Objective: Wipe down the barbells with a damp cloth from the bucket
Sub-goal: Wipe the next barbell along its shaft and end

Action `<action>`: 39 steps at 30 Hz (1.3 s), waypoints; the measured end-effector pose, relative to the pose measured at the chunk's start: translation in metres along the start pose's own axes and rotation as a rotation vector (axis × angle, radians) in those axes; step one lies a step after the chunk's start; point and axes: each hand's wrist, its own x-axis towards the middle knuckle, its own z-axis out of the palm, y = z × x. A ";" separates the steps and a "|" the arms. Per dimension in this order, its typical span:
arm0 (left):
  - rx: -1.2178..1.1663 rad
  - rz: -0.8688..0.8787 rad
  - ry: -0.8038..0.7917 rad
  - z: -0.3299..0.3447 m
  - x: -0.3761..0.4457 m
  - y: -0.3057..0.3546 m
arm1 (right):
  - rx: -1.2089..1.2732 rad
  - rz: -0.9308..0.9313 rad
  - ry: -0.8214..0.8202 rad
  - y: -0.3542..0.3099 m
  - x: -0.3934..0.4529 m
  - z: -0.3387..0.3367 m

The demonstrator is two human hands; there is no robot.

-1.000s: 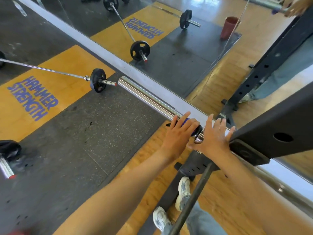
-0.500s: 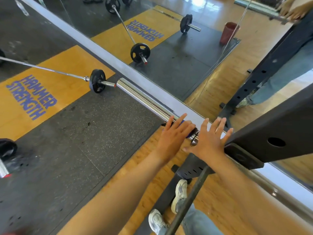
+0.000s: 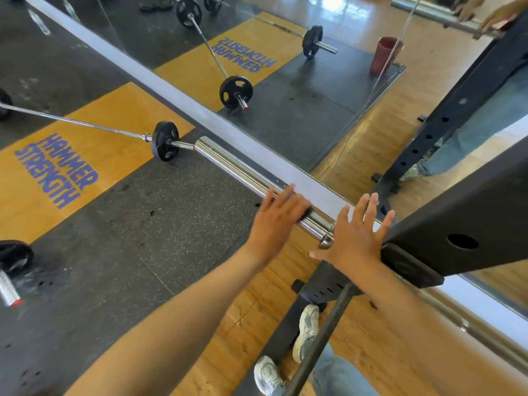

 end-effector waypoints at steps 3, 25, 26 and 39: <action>-0.031 -0.184 0.044 -0.003 0.009 -0.030 | -0.022 -0.029 -0.111 0.008 0.017 -0.009; -0.015 -0.015 0.025 -0.007 0.013 -0.100 | 0.165 -0.011 0.142 -0.018 -0.007 0.016; -0.029 -0.099 0.033 -0.008 0.016 -0.120 | 0.152 -0.010 0.117 -0.018 -0.009 0.013; 0.001 -0.389 0.007 -0.015 0.045 -0.196 | 0.160 -0.067 -0.125 -0.004 0.014 -0.003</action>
